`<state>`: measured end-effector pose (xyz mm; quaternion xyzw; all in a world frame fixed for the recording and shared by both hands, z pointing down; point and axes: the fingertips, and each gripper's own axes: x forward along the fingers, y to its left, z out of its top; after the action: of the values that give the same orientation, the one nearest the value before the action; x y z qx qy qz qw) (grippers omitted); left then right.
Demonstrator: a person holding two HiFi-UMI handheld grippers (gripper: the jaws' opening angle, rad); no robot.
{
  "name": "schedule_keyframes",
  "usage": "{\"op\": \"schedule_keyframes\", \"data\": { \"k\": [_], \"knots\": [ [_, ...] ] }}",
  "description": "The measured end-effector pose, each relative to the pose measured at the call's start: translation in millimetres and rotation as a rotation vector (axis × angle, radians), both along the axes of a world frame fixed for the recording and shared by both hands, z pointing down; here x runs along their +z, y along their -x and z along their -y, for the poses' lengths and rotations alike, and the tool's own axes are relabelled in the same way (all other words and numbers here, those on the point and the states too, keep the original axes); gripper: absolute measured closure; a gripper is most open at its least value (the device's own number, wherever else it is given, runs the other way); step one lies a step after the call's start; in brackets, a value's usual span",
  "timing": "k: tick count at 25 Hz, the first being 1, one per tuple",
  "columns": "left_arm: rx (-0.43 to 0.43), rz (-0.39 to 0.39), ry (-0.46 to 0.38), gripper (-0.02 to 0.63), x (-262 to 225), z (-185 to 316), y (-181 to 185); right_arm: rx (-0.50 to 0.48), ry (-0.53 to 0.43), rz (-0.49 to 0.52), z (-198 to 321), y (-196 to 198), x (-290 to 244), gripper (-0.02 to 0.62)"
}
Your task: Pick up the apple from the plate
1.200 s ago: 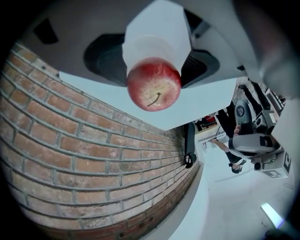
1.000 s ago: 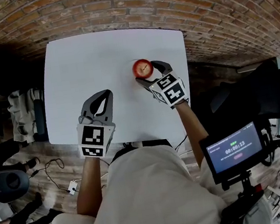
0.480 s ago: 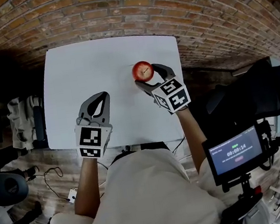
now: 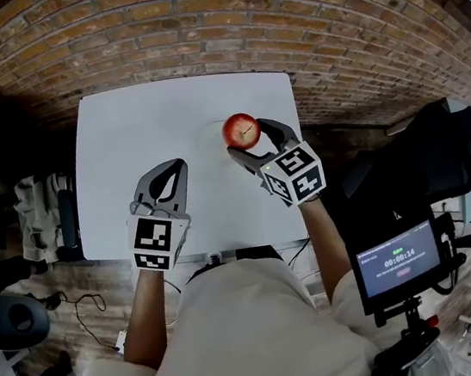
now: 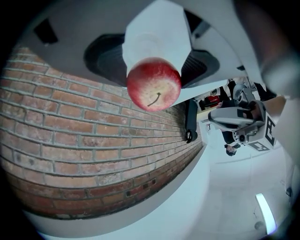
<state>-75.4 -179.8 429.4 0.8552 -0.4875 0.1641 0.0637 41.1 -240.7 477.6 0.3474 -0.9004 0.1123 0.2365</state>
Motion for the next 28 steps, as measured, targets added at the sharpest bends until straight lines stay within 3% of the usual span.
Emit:
{"op": "schedule_keyframes", "data": {
  "k": [16, 28],
  "knots": [
    [0.061, -0.017, -0.063, 0.600, -25.3, 6.2, -24.5, 0.060, -0.072, 0.097, -17.9, -27.3, -53.8, 0.242],
    [0.076, -0.030, -0.104, 0.600, -51.6, 2.1, -33.9, 0.051, -0.130, 0.180, -39.1, -30.1, -97.7, 0.242]
  ]
}}
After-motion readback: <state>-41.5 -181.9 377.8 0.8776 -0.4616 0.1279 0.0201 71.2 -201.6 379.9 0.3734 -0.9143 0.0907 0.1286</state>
